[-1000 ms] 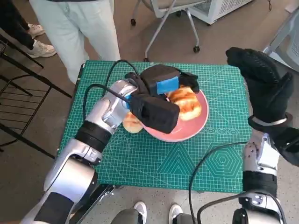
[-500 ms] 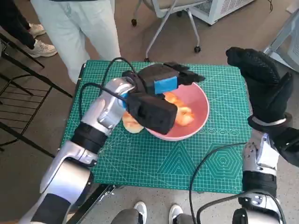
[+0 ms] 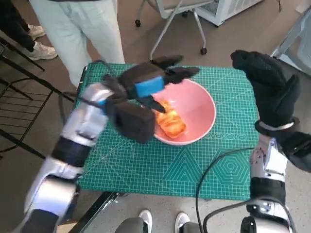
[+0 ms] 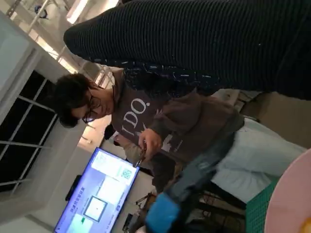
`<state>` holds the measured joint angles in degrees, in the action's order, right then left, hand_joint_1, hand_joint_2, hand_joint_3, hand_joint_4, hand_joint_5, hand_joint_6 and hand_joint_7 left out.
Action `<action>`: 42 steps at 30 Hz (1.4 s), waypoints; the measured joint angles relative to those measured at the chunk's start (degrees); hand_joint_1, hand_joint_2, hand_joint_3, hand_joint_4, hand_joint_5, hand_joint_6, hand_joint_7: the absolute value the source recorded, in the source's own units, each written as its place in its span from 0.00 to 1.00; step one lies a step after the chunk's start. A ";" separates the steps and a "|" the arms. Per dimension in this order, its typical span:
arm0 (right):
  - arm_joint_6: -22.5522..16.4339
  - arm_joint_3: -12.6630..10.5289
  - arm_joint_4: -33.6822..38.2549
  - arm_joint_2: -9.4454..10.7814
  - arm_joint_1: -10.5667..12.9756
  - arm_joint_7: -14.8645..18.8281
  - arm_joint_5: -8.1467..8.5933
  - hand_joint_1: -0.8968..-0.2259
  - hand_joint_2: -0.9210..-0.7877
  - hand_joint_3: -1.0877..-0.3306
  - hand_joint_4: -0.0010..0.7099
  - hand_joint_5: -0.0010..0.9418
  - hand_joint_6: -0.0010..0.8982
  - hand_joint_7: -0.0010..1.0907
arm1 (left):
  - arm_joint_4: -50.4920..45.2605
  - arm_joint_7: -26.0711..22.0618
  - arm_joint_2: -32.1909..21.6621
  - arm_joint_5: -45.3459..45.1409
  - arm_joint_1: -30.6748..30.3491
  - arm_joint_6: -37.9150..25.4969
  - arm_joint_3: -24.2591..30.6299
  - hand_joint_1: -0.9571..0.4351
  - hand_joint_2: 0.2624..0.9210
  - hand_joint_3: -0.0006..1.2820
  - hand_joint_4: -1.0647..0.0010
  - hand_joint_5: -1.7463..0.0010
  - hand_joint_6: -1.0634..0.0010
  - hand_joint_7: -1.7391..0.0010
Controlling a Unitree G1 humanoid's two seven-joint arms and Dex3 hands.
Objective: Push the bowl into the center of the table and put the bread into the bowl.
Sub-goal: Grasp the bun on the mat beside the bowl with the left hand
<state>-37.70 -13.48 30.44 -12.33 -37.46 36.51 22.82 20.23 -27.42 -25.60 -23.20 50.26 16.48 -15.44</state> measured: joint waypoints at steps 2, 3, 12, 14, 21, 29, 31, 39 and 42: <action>0.00 0.05 0.01 0.03 -0.06 0.14 0.02 0.38 0.00 0.56 0.26 0.00 0.15 0.25 | -3.30 -1.17 -1.47 1.21 -1.67 -1.46 1.39 0.48 0.79 0.00 0.95 1.00 0.79 0.99; 0.00 0.05 0.01 0.04 -0.08 0.19 0.03 0.38 0.00 0.56 0.26 0.00 0.15 0.25 | -5.26 -1.81 -2.22 1.78 -2.58 -2.36 2.26 0.49 0.79 0.00 0.95 1.00 0.79 0.99; -0.01 0.04 0.29 0.09 -0.33 0.60 0.07 0.39 0.00 0.56 0.26 0.00 0.15 0.25 | -17.80 -4.73 -6.43 4.23 -9.35 -9.89 7.29 0.51 0.73 0.00 0.93 1.00 0.78 0.99; -0.01 0.05 0.53 0.19 -0.58 0.74 0.07 0.39 0.00 0.56 0.26 0.00 0.15 0.25 | -19.83 -5.16 -7.10 4.56 -10.79 -11.40 8.02 0.52 0.71 0.00 0.93 1.00 0.78 0.99; -0.02 0.05 0.84 0.67 -0.89 0.75 0.06 0.39 0.00 0.56 0.26 0.00 0.15 0.25 | -23.77 -6.64 -8.52 5.85 -14.98 -14.73 9.26 0.55 0.66 0.00 0.96 1.00 0.79 1.00; -0.01 0.04 0.88 1.09 -0.91 0.75 0.06 0.38 0.00 0.56 0.26 0.00 0.15 0.25 | -25.66 -8.48 -10.03 7.41 -18.76 -17.13 9.79 0.55 0.59 0.00 1.00 1.00 0.92 1.00; 0.00 0.03 0.85 1.09 -0.91 0.76 0.07 0.38 0.00 0.55 0.26 0.00 0.15 0.25 | -26.11 -9.11 -10.40 7.51 -19.64 -17.96 9.79 0.54 0.58 0.00 1.00 1.00 0.95 1.00; 0.06 -0.04 0.85 1.08 -0.91 0.99 0.77 0.38 0.00 0.55 0.26 0.00 0.15 0.25 | -27.60 -11.14 -11.57 7.15 -22.33 -21.54 8.92 0.50 0.57 0.00 1.00 1.00 1.00 1.00; 0.06 -0.02 0.85 1.08 -0.92 1.15 1.02 0.38 0.00 0.55 0.26 0.00 0.15 0.25 | -27.62 -11.09 -11.61 6.23 -22.48 -21.78 8.35 0.49 0.57 0.00 1.00 1.00 1.00 1.00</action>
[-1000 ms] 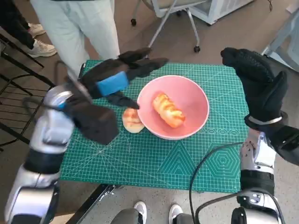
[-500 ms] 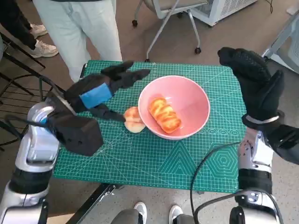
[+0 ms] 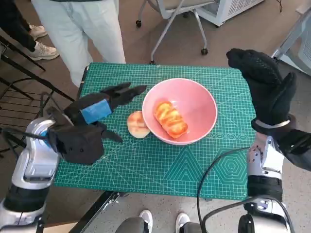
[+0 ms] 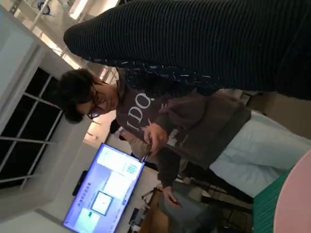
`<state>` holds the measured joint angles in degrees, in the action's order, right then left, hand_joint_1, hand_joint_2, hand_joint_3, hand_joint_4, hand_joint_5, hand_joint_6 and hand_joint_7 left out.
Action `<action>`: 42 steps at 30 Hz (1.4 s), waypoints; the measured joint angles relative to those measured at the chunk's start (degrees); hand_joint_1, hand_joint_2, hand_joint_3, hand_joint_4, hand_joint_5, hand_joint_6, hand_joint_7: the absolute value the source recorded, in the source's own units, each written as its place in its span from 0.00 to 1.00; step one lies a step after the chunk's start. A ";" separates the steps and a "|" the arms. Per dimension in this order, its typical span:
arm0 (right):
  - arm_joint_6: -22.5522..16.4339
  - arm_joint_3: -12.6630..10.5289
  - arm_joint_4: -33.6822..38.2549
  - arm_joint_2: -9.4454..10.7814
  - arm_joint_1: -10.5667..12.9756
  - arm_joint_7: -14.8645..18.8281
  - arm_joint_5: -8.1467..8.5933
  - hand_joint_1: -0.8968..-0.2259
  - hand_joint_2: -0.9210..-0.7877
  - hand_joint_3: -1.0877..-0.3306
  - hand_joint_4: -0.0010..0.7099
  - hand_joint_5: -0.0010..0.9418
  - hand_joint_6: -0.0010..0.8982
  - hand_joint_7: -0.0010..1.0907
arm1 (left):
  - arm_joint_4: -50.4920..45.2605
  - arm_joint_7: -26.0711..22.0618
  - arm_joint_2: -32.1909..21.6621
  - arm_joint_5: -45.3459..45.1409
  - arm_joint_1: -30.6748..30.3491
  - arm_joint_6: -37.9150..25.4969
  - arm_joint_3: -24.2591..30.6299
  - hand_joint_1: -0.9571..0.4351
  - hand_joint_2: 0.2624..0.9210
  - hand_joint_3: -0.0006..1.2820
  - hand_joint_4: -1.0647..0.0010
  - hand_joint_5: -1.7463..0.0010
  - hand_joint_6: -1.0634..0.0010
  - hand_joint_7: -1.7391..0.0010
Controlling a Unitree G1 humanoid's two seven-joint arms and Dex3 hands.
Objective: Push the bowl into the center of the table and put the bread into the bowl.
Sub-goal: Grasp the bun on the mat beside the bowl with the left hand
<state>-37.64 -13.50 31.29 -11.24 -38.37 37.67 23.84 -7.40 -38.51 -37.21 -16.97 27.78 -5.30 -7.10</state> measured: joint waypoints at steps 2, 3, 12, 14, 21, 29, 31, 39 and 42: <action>0.00 0.02 0.00 0.00 0.00 0.06 0.11 0.38 0.00 0.55 0.26 0.00 0.15 0.25 | 0.30 0.40 0.02 -0.66 -0.03 0.06 -0.38 0.49 0.57 0.00 1.00 1.00 1.00 1.00; 0.00 0.03 0.00 0.00 0.00 0.08 0.15 0.38 0.00 0.55 0.26 0.00 0.15 0.25 | 0.59 0.75 0.04 -0.92 -0.04 0.12 -0.56 0.49 0.58 0.00 1.00 1.00 1.00 1.00; 0.16 0.04 -0.23 -0.01 0.00 0.09 0.30 0.39 0.00 0.55 0.27 0.00 0.15 0.25 | 7.25 6.03 2.13 -1.13 -0.50 3.50 -1.15 0.49 0.58 0.00 1.00 1.00 0.99 1.00; 0.16 0.03 -0.26 -0.03 0.00 0.09 0.31 0.39 0.00 0.55 0.27 0.00 0.15 0.25 | 8.93 7.39 2.66 -1.14 -0.55 4.41 -1.15 0.49 0.59 0.01 1.00 1.00 0.98 0.99; 0.32 -0.02 -0.24 -0.19 0.00 0.30 0.67 0.39 0.00 0.56 0.27 0.00 0.15 0.25 | 13.78 12.33 4.60 -2.02 -0.59 6.80 -1.26 0.47 0.60 0.01 1.00 1.00 0.95 0.99; 0.36 -0.01 -0.19 -0.33 0.00 0.35 0.66 0.38 0.00 0.56 0.27 0.00 0.15 0.24 | 17.66 17.79 7.13 -3.65 -0.42 7.35 -1.51 0.46 0.63 0.01 1.00 1.00 0.93 0.98; 0.35 -0.01 -0.19 -0.36 0.00 0.35 0.63 0.38 0.00 0.56 0.27 0.00 0.15 0.24 | 18.78 19.30 8.06 -4.05 -0.27 7.35 -1.62 0.46 0.63 0.01 1.00 1.00 0.93 0.98; 0.33 0.01 -0.17 -0.55 -0.02 0.34 0.52 0.38 0.00 0.56 0.27 0.00 0.16 0.24 | 23.01 23.18 11.16 -5.53 0.48 7.21 -2.37 0.47 0.67 0.01 0.98 1.00 0.91 0.98; 0.33 0.01 -0.17 -0.75 -0.05 0.34 0.50 0.38 0.00 0.56 0.27 0.00 0.16 0.24 | 24.56 23.80 12.01 -5.78 1.08 6.39 -2.75 0.46 0.68 0.01 0.97 1.00 0.91 0.99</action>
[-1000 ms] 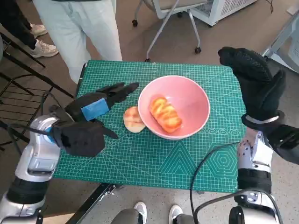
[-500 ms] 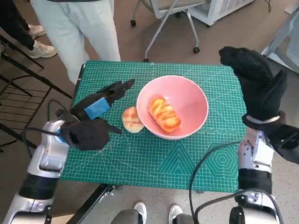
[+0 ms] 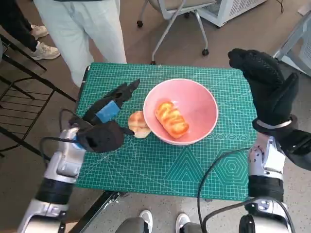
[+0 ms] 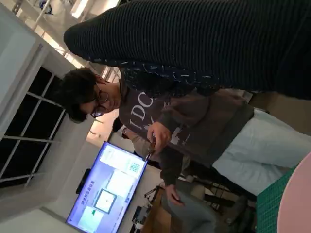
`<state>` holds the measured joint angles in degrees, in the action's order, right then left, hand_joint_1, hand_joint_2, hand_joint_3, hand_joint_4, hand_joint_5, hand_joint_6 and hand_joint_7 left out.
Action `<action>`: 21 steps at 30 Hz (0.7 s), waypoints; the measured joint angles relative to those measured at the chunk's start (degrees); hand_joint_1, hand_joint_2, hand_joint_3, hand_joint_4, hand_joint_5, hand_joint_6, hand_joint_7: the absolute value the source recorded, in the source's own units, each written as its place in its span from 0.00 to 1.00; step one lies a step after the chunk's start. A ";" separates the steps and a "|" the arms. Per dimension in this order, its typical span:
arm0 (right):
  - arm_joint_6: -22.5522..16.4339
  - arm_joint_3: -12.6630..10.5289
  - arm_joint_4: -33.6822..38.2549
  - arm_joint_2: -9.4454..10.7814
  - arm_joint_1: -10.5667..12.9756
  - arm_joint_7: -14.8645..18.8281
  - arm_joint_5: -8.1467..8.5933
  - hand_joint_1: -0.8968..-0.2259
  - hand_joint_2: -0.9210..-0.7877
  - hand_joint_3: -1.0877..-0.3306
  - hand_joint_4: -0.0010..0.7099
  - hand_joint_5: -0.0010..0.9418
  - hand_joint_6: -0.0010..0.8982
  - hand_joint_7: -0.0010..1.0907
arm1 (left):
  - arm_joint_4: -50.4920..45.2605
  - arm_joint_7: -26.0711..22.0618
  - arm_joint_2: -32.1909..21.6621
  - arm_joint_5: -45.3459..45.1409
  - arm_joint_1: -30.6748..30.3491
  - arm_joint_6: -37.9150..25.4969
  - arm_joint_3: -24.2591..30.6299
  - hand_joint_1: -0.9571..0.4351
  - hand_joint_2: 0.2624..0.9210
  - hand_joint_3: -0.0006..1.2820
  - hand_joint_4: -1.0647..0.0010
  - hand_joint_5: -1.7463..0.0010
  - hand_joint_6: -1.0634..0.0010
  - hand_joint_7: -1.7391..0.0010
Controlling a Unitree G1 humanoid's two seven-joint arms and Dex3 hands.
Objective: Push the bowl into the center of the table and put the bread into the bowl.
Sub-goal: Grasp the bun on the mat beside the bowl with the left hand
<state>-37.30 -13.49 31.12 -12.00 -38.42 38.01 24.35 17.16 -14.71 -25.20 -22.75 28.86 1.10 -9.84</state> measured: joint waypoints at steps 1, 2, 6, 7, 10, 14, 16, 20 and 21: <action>0.00 -0.01 0.00 -0.05 0.00 0.00 0.01 0.38 0.00 0.56 0.27 0.00 0.16 0.24 | 0.49 0.04 0.23 -0.01 0.19 -0.41 -0.19 0.46 0.68 0.01 0.97 1.00 0.91 0.99; 0.00 -0.01 0.00 -0.08 0.00 0.00 0.01 0.38 0.00 0.56 0.27 0.00 0.16 0.24 | 0.83 0.04 0.40 -0.01 0.30 -0.76 -0.31 0.46 0.69 0.01 0.97 1.00 0.91 0.99; 0.00 -0.01 0.00 -0.16 0.00 0.00 0.04 0.37 0.00 0.56 0.27 0.00 0.16 0.24 | 2.21 -0.10 0.83 -0.03 0.61 -2.17 -0.94 0.45 0.70 0.01 0.97 1.00 0.91 0.99; 0.00 -0.02 0.00 -0.21 0.00 0.00 0.05 0.37 0.00 0.56 0.27 0.00 0.16 0.24 | 2.43 -0.24 0.88 -0.05 0.66 -2.54 -1.12 0.45 0.70 0.01 0.97 1.00 0.91 0.99; 0.00 -0.03 0.00 -0.40 0.00 0.00 0.07 0.37 0.00 0.56 0.27 0.00 0.16 0.24 | 3.15 -0.75 1.03 -0.14 0.97 -3.93 -1.81 0.45 0.70 0.01 0.97 1.00 0.92 0.99; 0.00 -0.03 0.01 -0.41 0.00 0.00 0.08 0.36 0.00 0.56 0.27 0.00 0.16 0.24 | 4.11 -1.28 1.06 -0.33 1.50 -5.34 -2.70 0.44 0.71 0.01 0.97 1.00 0.91 0.99; 0.01 -0.02 0.01 -0.41 0.00 0.00 0.09 0.36 0.00 0.56 0.27 0.00 0.16 0.24 | 4.52 -1.50 1.07 -0.84 1.73 -5.91 -3.21 0.43 0.72 0.01 0.97 1.00 0.91 0.99; 0.04 -0.02 -0.01 -0.41 0.00 0.00 0.11 0.35 0.00 0.56 0.27 0.00 0.16 0.24 | 5.12 -2.02 1.17 -1.41 2.06 -7.19 -3.90 0.43 0.72 0.01 0.97 1.00 0.90 0.99; 0.04 -0.02 -0.02 -0.41 0.00 0.00 0.12 0.35 0.00 0.56 0.27 0.00 0.16 0.24 | 5.17 -2.23 1.17 -1.48 2.09 -7.52 -4.03 0.44 0.73 0.01 0.96 1.00 0.90 0.99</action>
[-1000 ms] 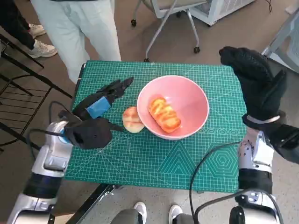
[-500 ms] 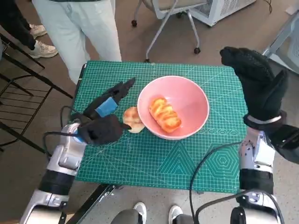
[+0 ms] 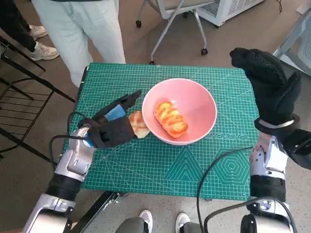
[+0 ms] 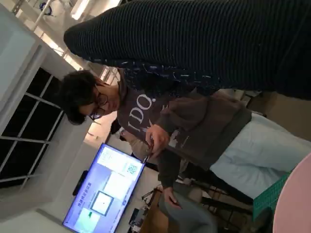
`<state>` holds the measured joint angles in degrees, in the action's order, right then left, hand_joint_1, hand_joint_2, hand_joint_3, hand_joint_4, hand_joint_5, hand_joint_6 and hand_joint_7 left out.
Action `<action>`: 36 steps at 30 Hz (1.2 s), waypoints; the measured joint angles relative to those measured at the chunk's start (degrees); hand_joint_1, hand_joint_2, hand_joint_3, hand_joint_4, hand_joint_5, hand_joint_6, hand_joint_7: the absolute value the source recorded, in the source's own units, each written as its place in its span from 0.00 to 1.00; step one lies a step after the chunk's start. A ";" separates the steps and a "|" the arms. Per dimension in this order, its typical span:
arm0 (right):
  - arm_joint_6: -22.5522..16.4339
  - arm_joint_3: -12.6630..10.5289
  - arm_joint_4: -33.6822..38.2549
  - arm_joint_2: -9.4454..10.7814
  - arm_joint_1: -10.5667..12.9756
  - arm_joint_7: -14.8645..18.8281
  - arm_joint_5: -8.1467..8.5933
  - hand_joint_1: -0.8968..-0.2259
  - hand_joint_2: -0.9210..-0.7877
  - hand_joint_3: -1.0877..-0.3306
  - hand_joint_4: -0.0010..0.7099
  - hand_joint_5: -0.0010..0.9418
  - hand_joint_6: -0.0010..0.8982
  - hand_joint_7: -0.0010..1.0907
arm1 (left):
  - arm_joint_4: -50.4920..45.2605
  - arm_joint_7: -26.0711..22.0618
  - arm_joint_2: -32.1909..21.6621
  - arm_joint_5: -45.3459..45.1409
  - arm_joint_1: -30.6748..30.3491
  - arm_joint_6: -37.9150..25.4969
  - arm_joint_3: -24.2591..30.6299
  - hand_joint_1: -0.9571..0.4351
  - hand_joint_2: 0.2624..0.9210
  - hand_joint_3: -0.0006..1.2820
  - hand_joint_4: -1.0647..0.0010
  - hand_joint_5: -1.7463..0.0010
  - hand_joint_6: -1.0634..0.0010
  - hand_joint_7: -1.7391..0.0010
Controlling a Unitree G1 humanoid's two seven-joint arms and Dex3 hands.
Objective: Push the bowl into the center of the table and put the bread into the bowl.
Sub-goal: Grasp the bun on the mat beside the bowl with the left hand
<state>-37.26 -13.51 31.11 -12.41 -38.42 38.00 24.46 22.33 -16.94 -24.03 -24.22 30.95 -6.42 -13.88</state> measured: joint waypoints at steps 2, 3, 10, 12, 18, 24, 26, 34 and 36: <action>0.03 0.00 -0.01 0.00 0.00 0.00 0.02 0.35 0.00 0.56 0.27 0.00 0.16 0.24 | 0.06 -0.36 0.01 -0.12 0.08 -0.77 -0.32 0.44 0.73 0.01 0.96 1.00 0.89 0.99; 0.04 0.00 -0.01 0.00 0.00 0.00 0.03 0.35 0.00 0.56 0.27 0.00 0.16 0.24 | 0.11 -0.57 0.02 -0.21 0.14 -1.20 -0.50 0.45 0.73 0.00 0.95 1.00 0.89 0.99; 0.27 -0.02 -0.02 0.00 0.00 0.04 0.12 0.35 0.00 0.57 0.27 0.00 0.16 0.24 | -0.03 -2.37 0.02 -0.58 0.25 -4.61 -1.47 0.47 0.74 0.00 0.91 0.99 0.85 0.98; 0.31 -0.03 0.04 0.00 -0.01 0.17 0.15 0.35 0.00 0.57 0.27 0.00 0.16 0.24 | -0.19 -3.04 0.01 -0.59 0.25 -5.79 -1.71 0.47 0.74 0.00 0.90 0.99 0.84 0.98; 0.34 -0.05 0.27 0.00 -0.07 0.39 0.17 0.35 0.00 0.57 0.27 0.00 0.17 0.23 | -0.16 -3.80 0.01 -1.04 0.62 -8.09 -2.42 0.49 0.77 0.01 0.84 0.98 0.80 0.97; 0.47 -0.06 0.31 0.00 -0.35 0.53 0.22 0.35 0.00 0.58 0.27 0.00 0.17 0.23 | 0.46 -3.61 0.34 -2.32 2.03 -9.97 -3.34 0.54 0.79 0.01 0.73 0.97 0.71 0.95; 0.54 -0.07 0.31 0.00 -0.47 0.59 0.25 0.35 0.00 0.58 0.27 0.00 0.17 0.23 | 0.77 -3.23 0.67 -2.46 2.40 -10.36 -3.38 0.57 0.81 0.01 0.64 0.95 0.64 0.94; 0.77 -0.13 0.48 0.00 -0.83 0.90 0.52 0.35 0.00 0.60 0.27 0.00 0.17 0.23 | 1.74 1.46 2.36 -2.58 2.64 -10.50 -3.20 0.52 0.94 0.04 0.26 0.83 0.38 0.51; 0.77 -0.15 0.52 0.00 -0.90 0.96 0.52 0.35 0.00 0.60 0.27 0.00 0.17 0.22 | 2.25 2.71 2.50 -2.51 2.64 -9.80 -3.03 0.57 0.97 0.04 0.28 0.66 0.39 0.40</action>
<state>-36.49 -13.66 31.63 -12.41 -39.32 38.97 24.98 24.57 -14.23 -21.53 -26.73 33.59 -16.22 -16.90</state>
